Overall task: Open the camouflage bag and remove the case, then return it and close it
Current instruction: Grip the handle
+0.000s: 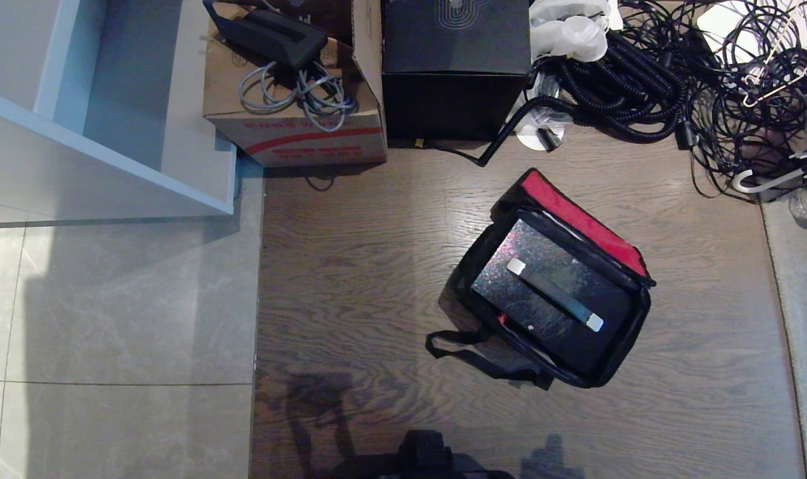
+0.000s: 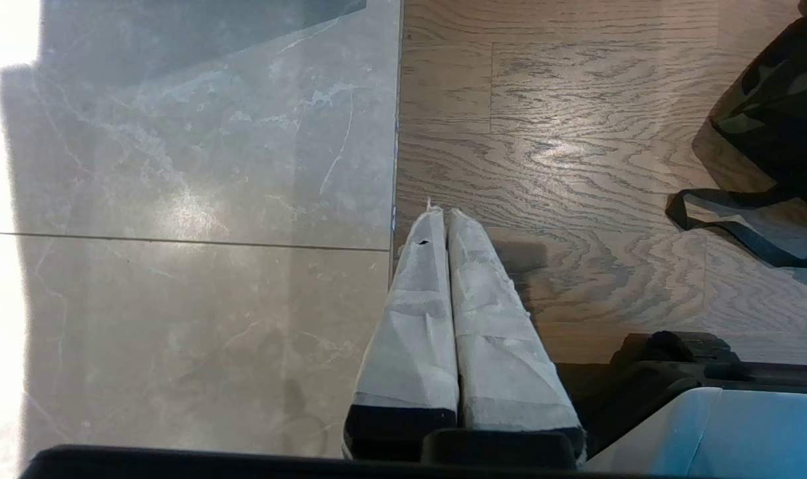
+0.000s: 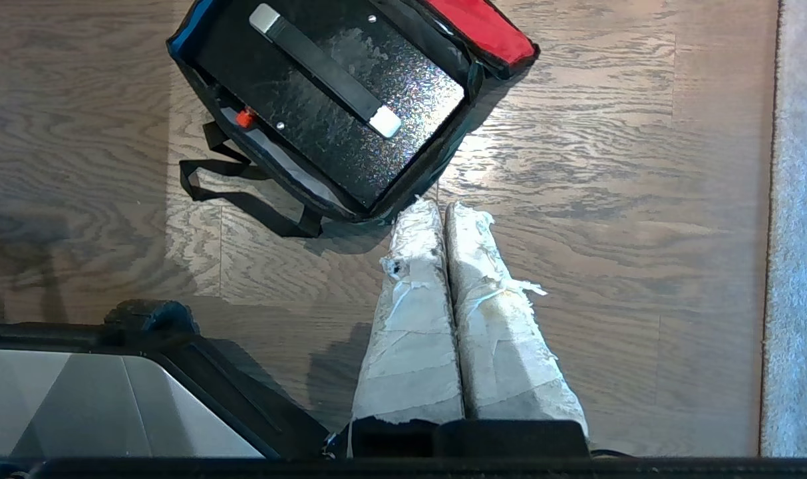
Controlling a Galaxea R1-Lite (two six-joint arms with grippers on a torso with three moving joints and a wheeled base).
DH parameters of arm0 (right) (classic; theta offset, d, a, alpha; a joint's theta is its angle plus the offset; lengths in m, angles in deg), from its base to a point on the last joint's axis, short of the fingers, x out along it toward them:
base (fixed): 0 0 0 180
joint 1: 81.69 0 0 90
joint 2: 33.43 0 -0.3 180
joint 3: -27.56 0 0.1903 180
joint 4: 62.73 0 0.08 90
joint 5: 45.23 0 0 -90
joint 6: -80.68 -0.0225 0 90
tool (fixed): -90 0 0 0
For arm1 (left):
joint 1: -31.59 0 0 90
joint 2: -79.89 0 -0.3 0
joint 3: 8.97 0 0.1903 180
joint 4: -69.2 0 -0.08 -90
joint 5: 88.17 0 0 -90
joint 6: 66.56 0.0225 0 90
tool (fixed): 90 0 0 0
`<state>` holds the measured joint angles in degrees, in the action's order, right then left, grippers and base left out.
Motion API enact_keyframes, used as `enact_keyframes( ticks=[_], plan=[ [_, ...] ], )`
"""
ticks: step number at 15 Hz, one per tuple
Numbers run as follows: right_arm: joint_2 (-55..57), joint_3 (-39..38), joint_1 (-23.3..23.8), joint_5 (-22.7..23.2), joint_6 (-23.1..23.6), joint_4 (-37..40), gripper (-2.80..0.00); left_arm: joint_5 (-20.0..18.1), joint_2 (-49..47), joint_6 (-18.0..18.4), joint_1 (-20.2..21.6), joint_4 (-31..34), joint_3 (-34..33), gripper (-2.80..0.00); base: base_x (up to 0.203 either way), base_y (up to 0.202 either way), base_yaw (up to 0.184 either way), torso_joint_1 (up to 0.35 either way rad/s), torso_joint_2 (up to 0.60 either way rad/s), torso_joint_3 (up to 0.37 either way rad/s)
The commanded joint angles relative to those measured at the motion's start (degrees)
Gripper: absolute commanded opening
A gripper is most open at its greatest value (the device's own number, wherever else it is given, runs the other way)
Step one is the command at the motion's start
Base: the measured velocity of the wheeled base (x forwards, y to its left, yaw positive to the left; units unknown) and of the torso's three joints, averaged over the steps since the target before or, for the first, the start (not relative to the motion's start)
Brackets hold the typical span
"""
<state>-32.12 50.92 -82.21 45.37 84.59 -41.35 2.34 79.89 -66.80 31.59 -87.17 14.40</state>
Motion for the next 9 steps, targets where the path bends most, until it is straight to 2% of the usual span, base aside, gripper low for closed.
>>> enact_keyframes(
  ticks=[1, 9],
  plan=[
    [0.1, -0.9, 0.0, 0.0, 0.0, 0.0, -2.80, 0.0, 0.0, 0.0, 0.0, 0.0, 0.0, -2.80, 0.000, 0.000, 0.000, 0.000, 0.00, 0.000],
    [0.1, -0.9, 0.0, 0.0, 0.0, 0.0, -2.80, 0.0, 0.0, 0.1, 0.0, 0.0, 0.0, -2.80, 0.000, 0.000, 0.000, 0.000, 0.00, 0.000]
  ],
)
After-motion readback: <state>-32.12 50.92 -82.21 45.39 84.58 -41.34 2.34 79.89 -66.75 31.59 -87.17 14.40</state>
